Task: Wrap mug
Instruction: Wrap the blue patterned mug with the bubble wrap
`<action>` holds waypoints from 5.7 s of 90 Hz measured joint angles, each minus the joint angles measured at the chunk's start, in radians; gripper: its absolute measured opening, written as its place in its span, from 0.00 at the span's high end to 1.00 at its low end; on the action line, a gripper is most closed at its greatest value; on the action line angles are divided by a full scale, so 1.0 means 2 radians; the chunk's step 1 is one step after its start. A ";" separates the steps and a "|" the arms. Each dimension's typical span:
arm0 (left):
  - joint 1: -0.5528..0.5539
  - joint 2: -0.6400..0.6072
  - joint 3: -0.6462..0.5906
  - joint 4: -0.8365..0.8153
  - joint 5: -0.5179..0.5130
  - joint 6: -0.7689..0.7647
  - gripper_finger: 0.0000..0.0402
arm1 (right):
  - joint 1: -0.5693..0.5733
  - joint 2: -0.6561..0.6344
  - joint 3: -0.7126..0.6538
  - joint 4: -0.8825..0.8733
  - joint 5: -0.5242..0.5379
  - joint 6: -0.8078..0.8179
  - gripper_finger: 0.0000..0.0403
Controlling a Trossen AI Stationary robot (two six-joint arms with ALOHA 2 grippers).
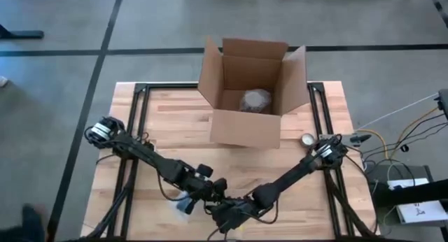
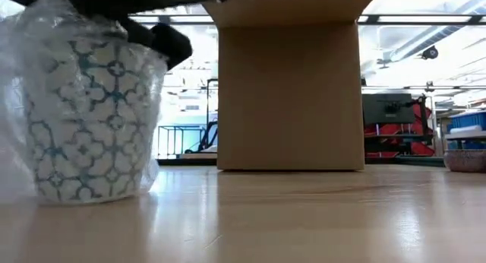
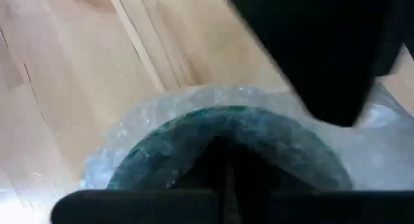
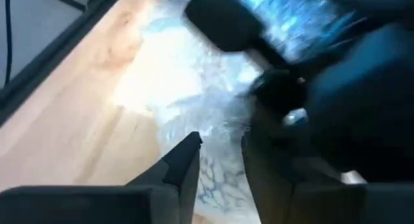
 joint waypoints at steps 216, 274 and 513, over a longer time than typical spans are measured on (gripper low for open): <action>-0.010 0.001 -0.019 0.027 -0.001 0.018 1.00 | 0.021 0.092 0.104 0.013 0.197 -0.160 0.83; -0.023 -0.036 -0.021 0.011 0.001 0.037 1.00 | 0.005 0.083 0.118 -0.097 0.095 -0.042 0.80; 0.062 -0.257 -0.220 0.072 -0.084 -0.078 0.98 | -0.134 0.040 0.139 -0.154 -0.110 -0.031 0.73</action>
